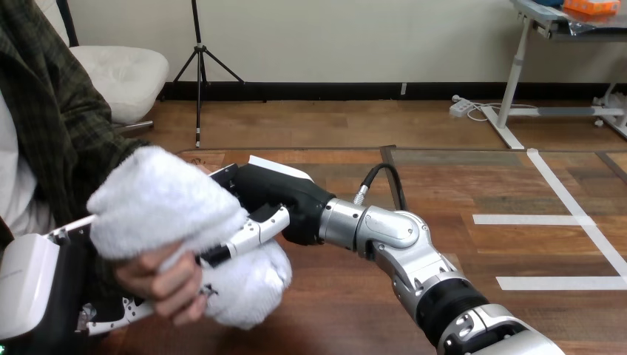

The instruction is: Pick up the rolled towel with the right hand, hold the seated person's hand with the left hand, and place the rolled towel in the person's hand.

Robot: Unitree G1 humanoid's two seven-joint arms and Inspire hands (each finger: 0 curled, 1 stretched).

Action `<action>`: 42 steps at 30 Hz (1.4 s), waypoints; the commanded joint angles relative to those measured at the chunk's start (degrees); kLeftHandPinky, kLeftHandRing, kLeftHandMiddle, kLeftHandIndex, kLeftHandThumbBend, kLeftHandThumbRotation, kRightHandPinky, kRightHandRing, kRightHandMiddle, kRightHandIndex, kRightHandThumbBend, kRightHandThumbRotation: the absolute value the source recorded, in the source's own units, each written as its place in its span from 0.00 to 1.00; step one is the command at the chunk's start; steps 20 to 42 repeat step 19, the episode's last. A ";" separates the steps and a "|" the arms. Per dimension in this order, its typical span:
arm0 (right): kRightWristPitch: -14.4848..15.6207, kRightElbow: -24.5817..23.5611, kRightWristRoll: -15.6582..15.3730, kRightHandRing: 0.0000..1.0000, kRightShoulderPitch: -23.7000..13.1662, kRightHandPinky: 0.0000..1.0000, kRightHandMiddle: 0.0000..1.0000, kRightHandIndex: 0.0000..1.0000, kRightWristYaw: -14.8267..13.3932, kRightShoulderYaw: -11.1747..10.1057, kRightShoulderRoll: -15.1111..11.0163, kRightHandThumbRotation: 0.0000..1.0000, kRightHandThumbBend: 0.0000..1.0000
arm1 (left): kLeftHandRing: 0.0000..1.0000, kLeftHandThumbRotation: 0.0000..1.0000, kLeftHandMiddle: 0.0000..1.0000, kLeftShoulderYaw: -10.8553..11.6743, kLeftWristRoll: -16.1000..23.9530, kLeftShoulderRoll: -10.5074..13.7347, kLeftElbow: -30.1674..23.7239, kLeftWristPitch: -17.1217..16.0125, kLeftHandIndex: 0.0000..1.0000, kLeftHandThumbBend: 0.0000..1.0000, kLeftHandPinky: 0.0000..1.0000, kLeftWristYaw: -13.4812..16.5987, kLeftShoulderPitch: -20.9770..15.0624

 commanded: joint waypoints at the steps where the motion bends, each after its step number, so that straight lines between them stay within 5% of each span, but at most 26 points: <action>1: -2.08 -1.09 -1.22 0.69 -0.96 0.61 0.71 0.69 -2.98 0.40 0.58 0.56 1.00 | 0.45 0.00 0.49 -1.92 -0.52 -1.51 -3.97 -1.30 0.50 1.00 0.43 -1.76 -3.36; 7: -3.37 -2.18 -1.38 0.82 -0.21 0.74 0.80 0.80 -3.80 -0.33 -0.50 0.61 1.00 | 0.50 0.00 0.54 -1.77 -0.28 -0.89 -2.87 -0.20 0.57 1.00 0.47 -3.05 -3.70; 17: -4.39 -4.05 0.56 0.96 1.13 0.94 0.90 0.92 -3.64 -1.98 -1.68 0.67 1.00 | 0.65 0.15 0.70 -1.65 -0.12 0.50 0.25 1.59 0.74 1.00 0.59 -5.34 -4.28; 42: -4.99 -4.66 1.00 0.96 1.57 0.94 0.91 0.92 -3.67 -2.31 -2.03 0.67 1.00 | 0.67 0.17 0.72 -1.68 -0.07 0.77 0.49 1.85 0.75 1.00 0.60 -5.83 -4.36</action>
